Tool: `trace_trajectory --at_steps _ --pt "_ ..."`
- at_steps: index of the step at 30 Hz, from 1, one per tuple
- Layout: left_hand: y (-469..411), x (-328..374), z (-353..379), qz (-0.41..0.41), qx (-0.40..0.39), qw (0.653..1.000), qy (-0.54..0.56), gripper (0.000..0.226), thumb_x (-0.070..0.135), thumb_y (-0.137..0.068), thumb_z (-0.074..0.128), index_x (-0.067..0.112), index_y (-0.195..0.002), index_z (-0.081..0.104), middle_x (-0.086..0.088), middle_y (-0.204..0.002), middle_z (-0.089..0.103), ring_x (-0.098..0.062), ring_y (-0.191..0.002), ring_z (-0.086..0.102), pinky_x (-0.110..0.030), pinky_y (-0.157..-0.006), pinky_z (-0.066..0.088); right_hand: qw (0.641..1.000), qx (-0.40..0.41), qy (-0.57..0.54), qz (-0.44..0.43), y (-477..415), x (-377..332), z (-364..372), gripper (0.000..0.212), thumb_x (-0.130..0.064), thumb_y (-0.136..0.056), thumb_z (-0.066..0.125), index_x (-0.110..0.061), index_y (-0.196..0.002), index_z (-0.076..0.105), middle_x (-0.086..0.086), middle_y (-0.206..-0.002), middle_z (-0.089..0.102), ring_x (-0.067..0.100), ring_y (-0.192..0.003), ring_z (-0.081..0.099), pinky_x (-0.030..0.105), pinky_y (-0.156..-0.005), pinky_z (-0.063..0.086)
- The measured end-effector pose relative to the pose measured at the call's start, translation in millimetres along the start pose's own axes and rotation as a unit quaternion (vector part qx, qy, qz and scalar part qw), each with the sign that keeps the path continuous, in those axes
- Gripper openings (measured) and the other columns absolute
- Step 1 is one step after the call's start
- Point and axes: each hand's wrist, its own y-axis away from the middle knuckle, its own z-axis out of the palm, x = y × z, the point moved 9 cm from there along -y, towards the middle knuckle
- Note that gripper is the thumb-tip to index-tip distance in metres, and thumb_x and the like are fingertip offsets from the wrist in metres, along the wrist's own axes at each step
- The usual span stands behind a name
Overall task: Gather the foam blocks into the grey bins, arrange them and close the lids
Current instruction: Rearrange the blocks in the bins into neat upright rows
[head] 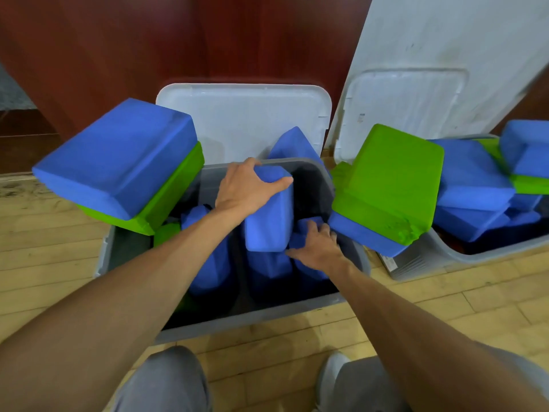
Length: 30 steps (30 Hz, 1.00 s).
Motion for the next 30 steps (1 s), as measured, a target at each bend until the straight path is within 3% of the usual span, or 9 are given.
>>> trace_trajectory --at_steps 4,9,14,17,19,21,25,28,30 --pt "2.3 -10.1 -19.8 -0.004 0.028 0.999 -0.019 0.06 0.067 -0.067 0.07 0.012 -0.091 0.063 -0.003 -0.098 0.067 -0.023 -0.092 0.061 -0.033 -0.074 0.048 0.996 0.016 0.093 -0.003 0.4 3.1 4.0 0.088 -0.035 -0.086 0.064 -0.023 -0.153 0.009 0.017 -0.156 0.011 0.039 -0.141 0.022 0.046 -0.112 0.026" --pt "7.3 -24.0 -48.0 -0.006 0.038 0.997 -0.067 0.053 0.062 -0.064 0.074 0.015 -0.085 0.064 -0.001 -0.089 0.065 -0.022 -0.086 0.06 -0.03 -0.07 0.046 0.989 0.071 0.105 -0.079 -0.8 -12.4 1.7 0.054 -0.02 -0.084 0.06 -0.012 -0.135 0.045 0.014 -0.143 0.037 0.033 -0.13 0.038 0.037 -0.107 0.032" --pt "12.2 -37.1 -66.3 -0.049 0.038 0.996 -0.066 0.062 0.068 -0.062 0.073 0.017 -0.095 0.067 0.002 -0.093 0.066 -0.018 -0.082 0.056 -0.032 -0.071 0.047 0.977 0.052 -0.179 -0.101 3.6 -42.5 -7.0 0.028 -0.025 -0.093 0.058 -0.008 -0.114 0.065 0.01 -0.107 0.069 0.023 -0.1 0.062 0.029 -0.089 0.044" --pt "15.4 -43.9 -51.6 -0.073 0.005 0.997 -0.018 0.066 0.074 -0.059 0.07 0.022 -0.1 0.066 0.004 -0.101 0.067 -0.019 -0.089 0.06 -0.032 -0.077 0.052 0.898 -0.078 -0.42 -0.103 19.0 -72.2 -9.7 0.036 -0.045 -0.095 0.052 -0.022 -0.122 0.059 -0.005 -0.106 0.065 0.01 -0.095 0.061 0.031 -0.076 0.055" --pt "17.9 -47.0 -39.4 -0.099 -0.01 0.995 0.009 0.074 0.079 -0.059 0.066 0.019 -0.103 0.062 0.0 -0.107 0.065 -0.021 -0.091 0.06 -0.035 -0.08 0.053 0.866 -0.153 -0.462 -0.117 30.9 -87.1 -11.0 0.053 -0.055 -0.089 0.056 -0.028 -0.133 0.049 -0.011 -0.121 0.062 0.007 -0.107 0.06 0.026 -0.075 0.052" --pt "20.7 -46.9 -29.3 -0.117 -0.015 0.993 0.025 0.083 0.082 -0.059 0.062 0.018 -0.112 0.056 -0.003 -0.118 0.058 -0.025 -0.1 0.059 -0.038 -0.085 0.052 0.875 -0.161 -0.439 -0.127 35.3 -87.8 -15.4 0.073 -0.06 -0.076 0.068 -0.029 -0.138 0.044 -0.01 -0.126 0.062 0.009 -0.111 0.061 0.03 -0.078 0.054" --pt "24.3 -37.1 -11.1 -0.095 -0.05 0.983 0.149 0.073 0.081 -0.059 0.059 0.027 -0.108 0.057 -0.005 -0.118 0.056 -0.022 -0.098 0.063 -0.04 -0.08 0.056 0.881 -0.109 -0.438 -0.145 38.7 -81.5 -34.2 0.041 -0.035 -0.086 0.067 -0.023 -0.125 0.059 -0.005 -0.112 0.07 0.015 -0.1 0.068 0.034 -0.083 0.056" --pt "25.5 -32.5 0.5 -0.072 -0.079 0.965 0.238 0.044 0.057 -0.082 0.061 0.027 -0.114 0.056 -0.01 -0.118 0.059 -0.019 -0.091 0.065 -0.028 -0.056 0.055 0.901 -0.005 -0.407 -0.152 42.3 -70.6 -59.7 0.034 -0.027 -0.09 0.06 -0.023 -0.123 0.061 -0.006 -0.11 0.068 0.015 -0.099 0.064 0.025 -0.079 0.051" --pt "29.3 -32.0 9.7 -0.065 -0.101 0.958 0.26 0.038 0.044 -0.089 0.059 0.028 -0.123 0.053 -0.006 -0.119 0.059 -0.018 -0.093 0.066 -0.03 -0.061 0.057 0.923 0.039 -0.355 -0.141 44.2 -63.9 -69.6 0.034 -0.029 -0.09 0.057 -0.023 -0.124 0.061 -0.005 -0.11 0.067 0.015 -0.099 0.062 0.025 -0.077 0.047"
